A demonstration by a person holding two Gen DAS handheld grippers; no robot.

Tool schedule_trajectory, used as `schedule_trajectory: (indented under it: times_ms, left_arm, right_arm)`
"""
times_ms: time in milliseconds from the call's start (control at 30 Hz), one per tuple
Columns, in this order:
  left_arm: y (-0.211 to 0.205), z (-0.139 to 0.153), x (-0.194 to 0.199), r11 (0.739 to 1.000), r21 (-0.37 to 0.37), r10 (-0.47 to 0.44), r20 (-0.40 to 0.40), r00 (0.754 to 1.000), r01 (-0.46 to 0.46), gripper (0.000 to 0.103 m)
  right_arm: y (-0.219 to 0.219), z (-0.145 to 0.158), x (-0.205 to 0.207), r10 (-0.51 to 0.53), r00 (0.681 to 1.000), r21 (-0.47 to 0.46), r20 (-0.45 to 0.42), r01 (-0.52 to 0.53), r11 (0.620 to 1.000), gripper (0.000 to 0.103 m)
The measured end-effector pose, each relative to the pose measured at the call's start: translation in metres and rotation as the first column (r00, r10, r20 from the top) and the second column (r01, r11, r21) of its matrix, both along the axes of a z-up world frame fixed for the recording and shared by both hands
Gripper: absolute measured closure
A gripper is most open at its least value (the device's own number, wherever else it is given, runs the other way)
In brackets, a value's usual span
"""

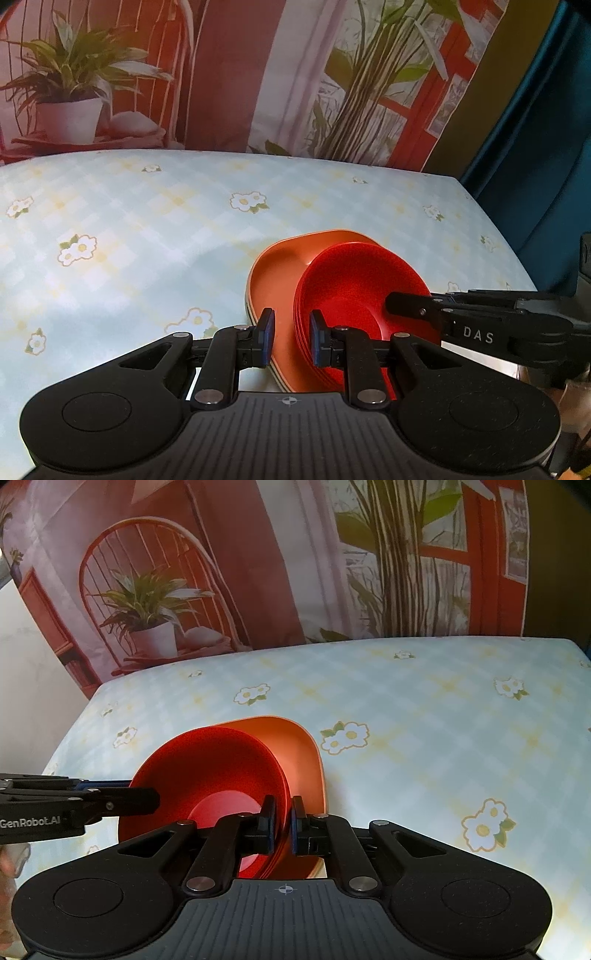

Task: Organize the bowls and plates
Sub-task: 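Carry the red bowls with both tools and lower them into the orange dish, then open both tools and raise them away from the stack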

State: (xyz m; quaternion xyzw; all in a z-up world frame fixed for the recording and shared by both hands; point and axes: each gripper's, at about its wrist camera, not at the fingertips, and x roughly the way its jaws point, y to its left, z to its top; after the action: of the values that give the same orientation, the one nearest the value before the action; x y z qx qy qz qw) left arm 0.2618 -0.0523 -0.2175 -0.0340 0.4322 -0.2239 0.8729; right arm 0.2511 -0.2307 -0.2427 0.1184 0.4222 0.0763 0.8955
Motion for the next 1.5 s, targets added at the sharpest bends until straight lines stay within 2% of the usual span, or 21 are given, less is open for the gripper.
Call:
schedule_trajectory:
  times_ms: [400, 533, 700, 867, 967, 1033, 1100, 1133, 1233, 1267, 1333, 1433, 1500]
  left_arm:
    - [-0.002, 0.003, -0.002, 1.0, 0.011, -0.004, 0.017, 1.0, 0.003, 0.085]
    - [-0.002, 0.011, -0.008, 1.0, 0.01, -0.005, 0.042, 0.999, 0.004, 0.084]
    - [-0.003, 0.026, -0.015, 1.0, 0.018, -0.007, 0.083, 0.997, 0.006, 0.084]
    - [-0.001, 0.044, -0.027, 0.999, 0.032, 0.002, 0.132, 0.991, -0.006, 0.081]
    - [0.003, 0.057, -0.037, 0.999, 0.04, 0.01, 0.17, 0.985, -0.017, 0.072]
    - [0.006, 0.068, -0.044, 0.999, 0.046, 0.02, 0.202, 0.979, -0.03, 0.059]
    - [0.01, 0.079, -0.05, 0.998, 0.05, 0.03, 0.233, 0.972, -0.043, 0.049]
    - [0.012, 0.086, -0.055, 0.997, 0.056, 0.034, 0.255, 0.966, -0.05, 0.043]
    - [0.017, 0.106, -0.068, 0.995, 0.065, 0.051, 0.307, 0.95, -0.074, 0.032]
    - [0.019, 0.112, -0.072, 0.994, 0.065, 0.058, 0.324, 0.944, -0.084, 0.028]
    - [0.022, 0.127, -0.083, 0.991, 0.067, 0.079, 0.37, 0.926, -0.112, 0.009]
    - [0.028, 0.148, -0.103, 0.985, 0.071, 0.111, 0.445, 0.889, -0.159, 0.001]
    - [0.032, 0.161, -0.115, 0.98, 0.075, 0.13, 0.475, 0.871, -0.187, 0.0]
  right_arm:
    - [0.001, 0.001, -0.001, -0.004, 1.0, -0.015, -0.002, 0.004, 1.0, 0.096]
    - [-0.002, 0.004, -0.005, -0.001, 1.0, 0.008, 0.009, 0.001, 1.0, 0.084]
    - [-0.001, 0.017, -0.011, -0.001, 0.999, -0.006, 0.045, 0.001, 1.0, 0.08]
    - [0.001, 0.035, -0.019, -0.002, 0.996, -0.028, 0.085, 0.004, 1.0, 0.067]
    - [0.001, 0.047, -0.026, -0.001, 0.994, -0.035, 0.113, 0.005, 0.999, 0.06]
    - [0.001, 0.057, -0.032, 0.002, 0.991, -0.039, 0.131, 0.003, 0.999, 0.06]
    - [0.001, 0.067, -0.038, 0.007, 0.988, -0.045, 0.152, 0.0, 0.999, 0.05]
    - [0.002, 0.073, -0.041, 0.011, 0.986, -0.051, 0.164, -0.002, 0.999, 0.04]
    - [0.003, 0.093, -0.052, 0.022, 0.978, -0.079, 0.209, -0.006, 0.997, 0.029]
    - [0.003, 0.102, -0.055, 0.02, 0.974, -0.087, 0.224, 0.0, 0.996, 0.019]
    - [0.003, 0.116, -0.063, 0.013, 0.966, -0.096, 0.259, 0.013, 0.995, 0.009]
    - [0.006, 0.139, -0.077, 0.016, 0.95, -0.102, 0.313, 0.017, 0.995, 0.001]
    - [0.009, 0.154, -0.087, 0.016, 0.94, -0.106, 0.342, 0.021, 0.994, 0.0]
